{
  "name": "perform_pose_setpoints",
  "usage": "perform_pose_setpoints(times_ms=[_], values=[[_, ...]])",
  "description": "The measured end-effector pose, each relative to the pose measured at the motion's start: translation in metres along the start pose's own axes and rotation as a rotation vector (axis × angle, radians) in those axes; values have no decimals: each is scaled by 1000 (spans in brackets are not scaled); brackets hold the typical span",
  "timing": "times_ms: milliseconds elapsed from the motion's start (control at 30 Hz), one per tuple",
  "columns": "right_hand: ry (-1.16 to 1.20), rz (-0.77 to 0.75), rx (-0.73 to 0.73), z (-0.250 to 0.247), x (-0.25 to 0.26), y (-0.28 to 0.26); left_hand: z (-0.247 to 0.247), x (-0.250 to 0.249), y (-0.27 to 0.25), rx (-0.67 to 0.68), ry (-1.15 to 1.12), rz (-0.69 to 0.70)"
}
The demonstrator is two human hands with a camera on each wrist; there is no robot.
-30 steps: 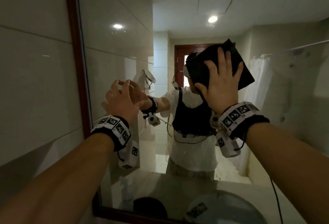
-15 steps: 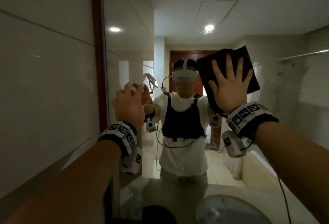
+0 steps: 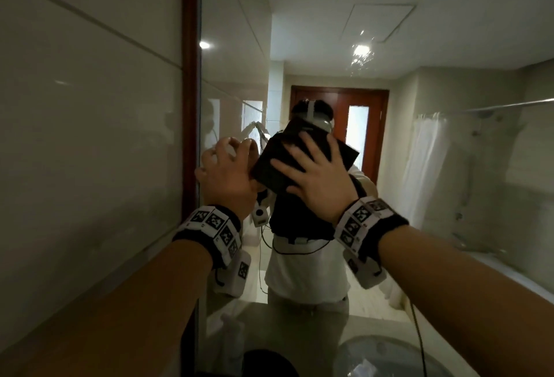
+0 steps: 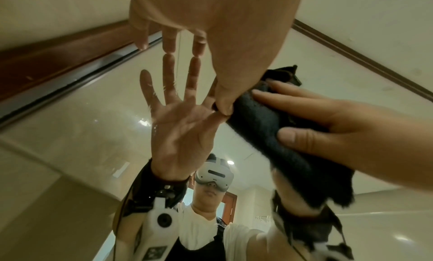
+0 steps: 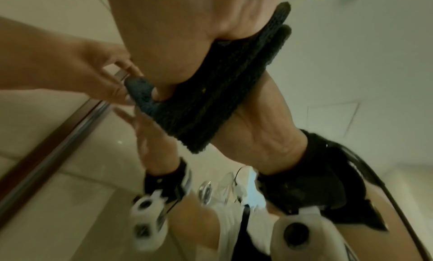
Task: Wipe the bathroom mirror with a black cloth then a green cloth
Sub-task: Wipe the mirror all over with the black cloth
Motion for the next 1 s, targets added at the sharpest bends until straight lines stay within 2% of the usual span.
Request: perform_pose_setpoints(times_ms=[100,167,267,467,833,1000], values=[[58,232,-80,-19,-52,25,3,2,3,20,56,-15],[90,349,-83,-27,-80,38,3,3,3,6,58,-13],[92,398,-66,-30,-94,44,3,2,2,-6,57,-14],[114,509,-94,-38,-84,68,4,2,3,1,70,4],[76,364,-33,-62,-58,143,-2,8,3,-42,-18,67],[-12,113,-12,-51,-16,135,-4,12,1,-106,-89,97]])
Point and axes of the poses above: each hand's wrist, its own y-axis towards the middle knuckle, its own z-axis out of the palm, x = y × z, the point moved 5 cm from there along y, towards the middle knuckle, and after that the axes turned 10 degrees about z, right-handed, at the moved point
